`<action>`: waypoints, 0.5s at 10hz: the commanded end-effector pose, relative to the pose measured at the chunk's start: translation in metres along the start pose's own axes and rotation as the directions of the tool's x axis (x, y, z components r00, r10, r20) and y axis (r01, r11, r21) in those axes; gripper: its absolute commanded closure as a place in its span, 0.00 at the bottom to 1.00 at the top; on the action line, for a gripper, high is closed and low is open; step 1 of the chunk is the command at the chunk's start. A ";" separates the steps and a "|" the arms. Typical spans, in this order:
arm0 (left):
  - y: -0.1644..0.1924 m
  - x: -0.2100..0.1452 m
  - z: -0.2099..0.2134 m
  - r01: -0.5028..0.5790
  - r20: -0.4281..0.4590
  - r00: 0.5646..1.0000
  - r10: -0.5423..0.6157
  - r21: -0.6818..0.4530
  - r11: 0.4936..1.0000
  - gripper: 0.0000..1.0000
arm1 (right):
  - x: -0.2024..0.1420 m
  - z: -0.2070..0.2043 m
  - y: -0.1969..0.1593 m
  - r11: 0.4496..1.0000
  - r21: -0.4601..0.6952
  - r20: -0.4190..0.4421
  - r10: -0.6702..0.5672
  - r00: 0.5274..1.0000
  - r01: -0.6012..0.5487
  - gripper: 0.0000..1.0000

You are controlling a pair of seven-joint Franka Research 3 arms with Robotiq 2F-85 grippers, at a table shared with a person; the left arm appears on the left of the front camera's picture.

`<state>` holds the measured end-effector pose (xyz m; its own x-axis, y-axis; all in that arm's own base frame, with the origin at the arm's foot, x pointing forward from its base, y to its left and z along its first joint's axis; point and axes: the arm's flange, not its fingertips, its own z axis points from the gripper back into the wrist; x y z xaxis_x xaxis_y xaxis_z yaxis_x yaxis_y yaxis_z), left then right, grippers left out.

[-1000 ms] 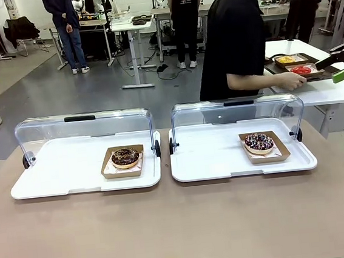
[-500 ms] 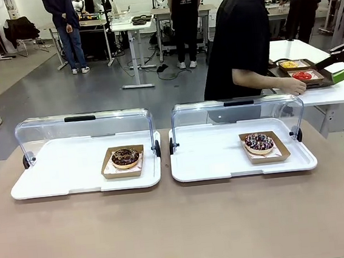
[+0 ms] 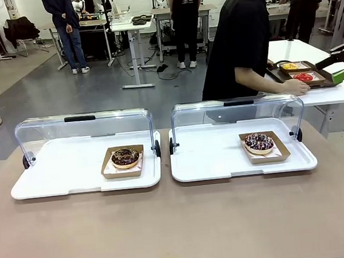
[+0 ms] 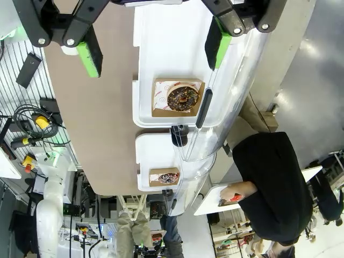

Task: Provide the desired donut to the person.
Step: Place the picked Paper togo box onto the Handle tray extended by the person.

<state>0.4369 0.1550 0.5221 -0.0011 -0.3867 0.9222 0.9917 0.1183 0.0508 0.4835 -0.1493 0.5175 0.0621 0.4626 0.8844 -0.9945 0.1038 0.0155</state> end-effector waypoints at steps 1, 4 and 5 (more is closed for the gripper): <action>-0.002 0.002 0.000 0.006 0.001 1.000 -0.006 0.007 1.000 0.00 | 0.000 -0.001 -0.001 1.000 -0.004 -0.003 -0.004 1.000 0.004 0.00; -0.002 0.002 0.000 0.006 0.001 1.000 -0.006 0.007 1.000 0.00 | 0.000 -0.001 -0.001 1.000 -0.004 -0.003 -0.004 1.000 0.004 0.00; -0.002 0.002 0.000 0.006 0.001 1.000 -0.006 0.007 1.000 0.00 | 0.000 -0.001 -0.001 1.000 -0.004 -0.003 -0.004 1.000 0.004 0.00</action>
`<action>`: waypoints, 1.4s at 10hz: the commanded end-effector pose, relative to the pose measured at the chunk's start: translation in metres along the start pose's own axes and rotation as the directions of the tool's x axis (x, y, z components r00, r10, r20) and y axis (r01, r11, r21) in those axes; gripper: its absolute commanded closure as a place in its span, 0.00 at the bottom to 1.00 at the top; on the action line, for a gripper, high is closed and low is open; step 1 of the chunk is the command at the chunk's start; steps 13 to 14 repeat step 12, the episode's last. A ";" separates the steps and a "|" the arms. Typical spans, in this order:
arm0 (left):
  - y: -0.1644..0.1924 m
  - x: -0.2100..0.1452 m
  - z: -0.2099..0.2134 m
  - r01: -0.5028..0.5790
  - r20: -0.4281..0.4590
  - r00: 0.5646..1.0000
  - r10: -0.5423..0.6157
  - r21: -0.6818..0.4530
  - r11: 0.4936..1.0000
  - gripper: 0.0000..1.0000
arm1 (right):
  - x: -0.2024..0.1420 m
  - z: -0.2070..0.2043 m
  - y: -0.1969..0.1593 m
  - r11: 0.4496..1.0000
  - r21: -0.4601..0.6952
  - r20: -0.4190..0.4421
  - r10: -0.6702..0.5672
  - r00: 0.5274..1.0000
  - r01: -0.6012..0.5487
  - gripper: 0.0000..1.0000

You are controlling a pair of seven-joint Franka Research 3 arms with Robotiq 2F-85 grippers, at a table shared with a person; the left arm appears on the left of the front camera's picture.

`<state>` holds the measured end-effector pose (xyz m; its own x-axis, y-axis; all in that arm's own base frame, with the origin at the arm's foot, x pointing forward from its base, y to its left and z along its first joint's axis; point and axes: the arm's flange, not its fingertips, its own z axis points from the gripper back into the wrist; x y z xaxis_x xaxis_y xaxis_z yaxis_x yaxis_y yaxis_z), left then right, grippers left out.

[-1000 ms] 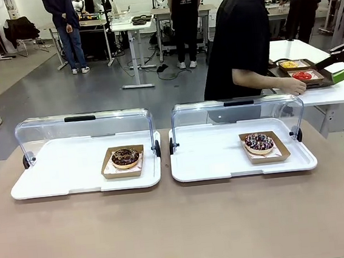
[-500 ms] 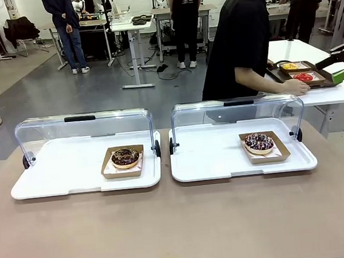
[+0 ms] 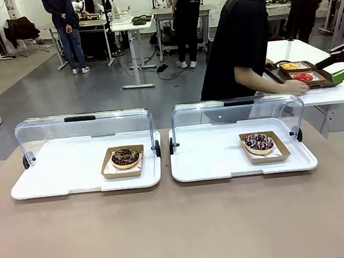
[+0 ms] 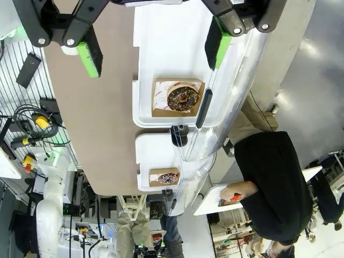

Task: Provide the desired donut to the person.
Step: Place the picked Paper togo box onto the Handle tray extended by the person.

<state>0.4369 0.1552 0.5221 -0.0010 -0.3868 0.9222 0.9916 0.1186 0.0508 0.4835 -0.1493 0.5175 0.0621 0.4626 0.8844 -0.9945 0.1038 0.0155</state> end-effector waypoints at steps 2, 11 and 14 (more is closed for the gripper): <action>-0.002 0.002 0.000 0.006 0.001 1.000 -0.006 0.007 1.000 0.00 | 0.000 -0.001 -0.001 1.000 -0.004 -0.003 -0.004 1.000 0.004 0.00; -0.002 0.002 0.000 0.006 0.001 1.000 -0.006 0.007 1.000 0.00 | 0.000 -0.001 -0.001 1.000 -0.004 -0.003 -0.004 1.000 0.004 0.00; -0.002 0.002 0.000 0.006 0.001 1.000 -0.006 0.007 1.000 0.00 | 0.000 -0.001 -0.001 1.000 -0.004 -0.003 -0.004 1.000 0.004 0.00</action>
